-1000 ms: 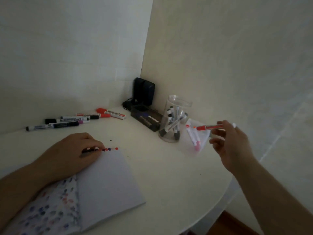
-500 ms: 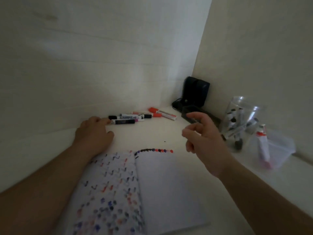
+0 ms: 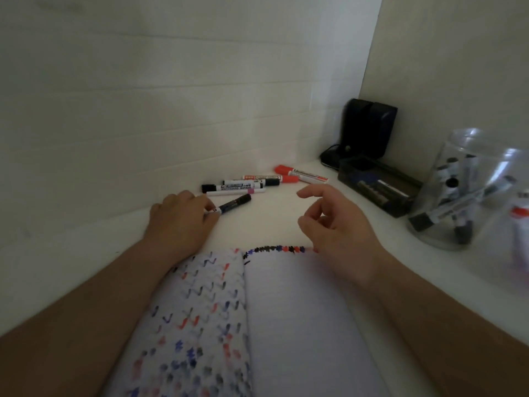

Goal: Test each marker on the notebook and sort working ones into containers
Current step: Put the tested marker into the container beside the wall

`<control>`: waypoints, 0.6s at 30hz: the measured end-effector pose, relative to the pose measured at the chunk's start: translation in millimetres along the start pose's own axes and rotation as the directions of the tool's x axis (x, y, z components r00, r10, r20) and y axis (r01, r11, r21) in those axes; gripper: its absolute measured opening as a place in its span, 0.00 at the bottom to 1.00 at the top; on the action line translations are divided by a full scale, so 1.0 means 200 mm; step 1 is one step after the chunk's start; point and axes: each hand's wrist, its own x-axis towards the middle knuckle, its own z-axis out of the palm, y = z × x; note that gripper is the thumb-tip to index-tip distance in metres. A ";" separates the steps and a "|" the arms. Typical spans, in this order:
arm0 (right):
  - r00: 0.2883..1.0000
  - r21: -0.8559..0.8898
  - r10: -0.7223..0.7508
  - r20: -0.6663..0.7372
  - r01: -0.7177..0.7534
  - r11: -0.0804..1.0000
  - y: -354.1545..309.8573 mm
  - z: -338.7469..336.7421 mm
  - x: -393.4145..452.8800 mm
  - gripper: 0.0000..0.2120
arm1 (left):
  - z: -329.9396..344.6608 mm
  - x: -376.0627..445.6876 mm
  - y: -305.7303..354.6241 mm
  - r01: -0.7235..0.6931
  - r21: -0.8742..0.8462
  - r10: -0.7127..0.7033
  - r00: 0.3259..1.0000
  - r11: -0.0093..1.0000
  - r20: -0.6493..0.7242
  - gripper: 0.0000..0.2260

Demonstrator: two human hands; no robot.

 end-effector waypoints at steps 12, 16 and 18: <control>0.983 -0.380 -0.180 0.034 0.179 0.908 -0.12 0.03 -0.03 0.10 | -0.24 -0.28 0.37 -0.660 -0.351 0.468 0.734 0.664 -0.493 0.14; 0.997 0.187 0.079 -0.001 -0.078 0.979 -0.20 0.03 -0.06 0.15 | -0.19 -0.29 0.37 -0.507 -0.514 0.411 0.862 0.692 -0.297 0.29; 0.978 0.506 0.185 0.099 -0.209 0.837 -0.26 0.04 -0.06 0.12 | -0.16 -0.30 0.36 -0.525 -0.485 0.461 0.850 0.700 -0.255 0.28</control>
